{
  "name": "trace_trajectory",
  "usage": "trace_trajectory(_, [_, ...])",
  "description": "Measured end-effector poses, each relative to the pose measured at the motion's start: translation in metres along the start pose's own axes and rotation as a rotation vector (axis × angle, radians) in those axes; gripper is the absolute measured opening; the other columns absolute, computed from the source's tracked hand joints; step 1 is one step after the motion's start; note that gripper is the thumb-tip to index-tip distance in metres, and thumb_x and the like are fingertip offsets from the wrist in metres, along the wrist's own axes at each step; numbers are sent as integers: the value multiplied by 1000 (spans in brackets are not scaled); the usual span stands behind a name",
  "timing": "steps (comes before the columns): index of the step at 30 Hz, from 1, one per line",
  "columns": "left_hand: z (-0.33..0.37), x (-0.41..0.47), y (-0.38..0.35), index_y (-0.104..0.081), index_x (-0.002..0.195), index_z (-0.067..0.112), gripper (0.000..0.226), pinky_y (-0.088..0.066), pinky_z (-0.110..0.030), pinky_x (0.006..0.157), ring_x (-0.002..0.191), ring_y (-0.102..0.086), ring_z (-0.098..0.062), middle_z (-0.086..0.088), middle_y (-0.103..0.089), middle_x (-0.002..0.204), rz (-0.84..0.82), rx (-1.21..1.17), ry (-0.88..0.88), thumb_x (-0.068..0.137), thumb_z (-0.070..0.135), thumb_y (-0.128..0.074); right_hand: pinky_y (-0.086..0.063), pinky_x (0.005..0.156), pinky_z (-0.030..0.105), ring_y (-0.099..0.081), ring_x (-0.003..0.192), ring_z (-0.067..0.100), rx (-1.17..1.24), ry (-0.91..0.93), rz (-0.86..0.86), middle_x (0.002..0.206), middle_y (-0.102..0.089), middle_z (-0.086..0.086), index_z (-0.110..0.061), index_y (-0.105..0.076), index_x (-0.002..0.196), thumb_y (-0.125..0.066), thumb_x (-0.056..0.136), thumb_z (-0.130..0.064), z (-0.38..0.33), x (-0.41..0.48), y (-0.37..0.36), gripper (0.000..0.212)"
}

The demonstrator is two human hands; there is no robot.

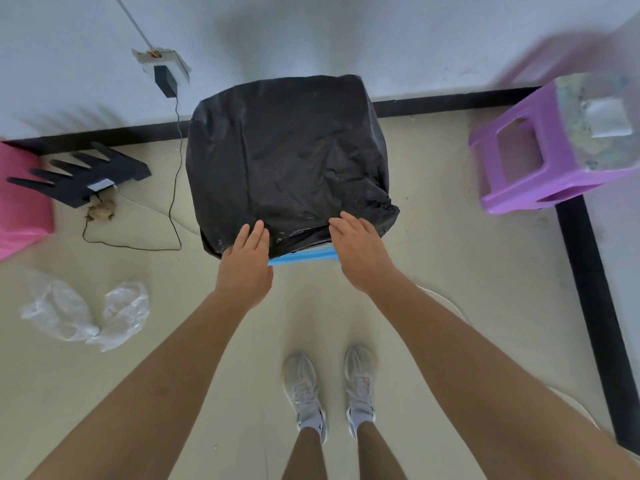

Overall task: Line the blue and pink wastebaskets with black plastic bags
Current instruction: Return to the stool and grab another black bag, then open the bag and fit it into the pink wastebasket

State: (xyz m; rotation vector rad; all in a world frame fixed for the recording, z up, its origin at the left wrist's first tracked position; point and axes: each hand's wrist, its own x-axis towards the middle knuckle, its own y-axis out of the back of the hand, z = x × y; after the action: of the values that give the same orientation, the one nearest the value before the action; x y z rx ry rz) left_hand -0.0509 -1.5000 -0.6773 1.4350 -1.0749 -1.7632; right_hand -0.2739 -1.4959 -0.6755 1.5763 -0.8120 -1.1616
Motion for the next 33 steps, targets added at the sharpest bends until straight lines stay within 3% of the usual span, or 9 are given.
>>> trace_trajectory(4, [6,-23,10,-29,149,13,71,-31,-45,112,147,-19,-28,-10,-28,157,75,-38,-17,91,42,-57,-39,95,29,-56,110,25,460,-108,137,116,-62,8,-7,-68,113,-53,88,5,3,-11,30,32])
trace_trajectory(8, [17,-37,37,-62,123,14,51,-43,-50,94,129,-45,-39,-18,-55,133,252,-99,-55,79,37,-73,-47,82,26,-59,93,16,905,-274,272,101,-65,2,-14,-64,105,-47,93,1,0,-29,71,26])
trace_trajectory(11, [34,-43,64,-67,98,9,13,-46,-41,71,90,-63,-36,-10,-68,94,388,-225,-106,90,17,-61,-40,81,15,-55,94,16,989,-369,309,93,-58,-9,-16,-62,102,-43,92,4,5,-48,92,29])
trace_trajectory(13, [48,-53,86,-59,97,8,12,-45,-40,61,70,-60,-37,-12,-64,76,404,-334,-77,96,14,-48,-33,78,5,-51,93,16,978,-465,367,89,-50,-14,-14,-64,96,-41,90,8,8,-74,112,32])
trace_trajectory(15, [71,-69,108,-53,101,10,17,-46,-43,62,71,-58,-39,-15,-63,78,369,-459,-101,94,12,-39,-33,81,6,-46,93,14,950,-546,397,89,-49,-9,-12,-67,89,-39,88,11,10,-113,137,36])
trace_trajectory(19, [138,-109,160,-55,109,13,24,-46,-39,76,90,-58,-30,-9,-62,97,224,-514,-382,94,7,-38,-35,92,17,-50,100,12,1002,-753,359,102,-46,-5,-12,-71,108,-42,97,-4,16,-214,182,33])
trace_trajectory(23, [221,-163,207,-54,90,16,24,-38,-33,68,79,-57,-26,-1,-57,82,199,-403,-737,96,30,-34,-44,92,28,-54,103,13,832,-918,392,116,-47,-6,-21,-61,127,-60,89,-44,14,-334,220,45])
trace_trajectory(27, [317,-250,231,-43,71,21,50,-37,-31,56,63,-50,-18,8,-49,67,241,-23,-1068,81,71,-45,-50,84,33,-60,102,19,630,-1120,509,119,-57,-3,-25,-60,123,-53,96,-25,-8,-481,242,28])
trace_trajectory(33, [448,-443,213,-48,105,18,31,-45,-31,66,74,-54,-17,8,-52,87,125,139,-1598,79,28,-61,-50,84,33,-63,99,22,595,-1612,637,114,-68,-2,-27,-59,121,-41,99,-19,-92,-731,234,30])
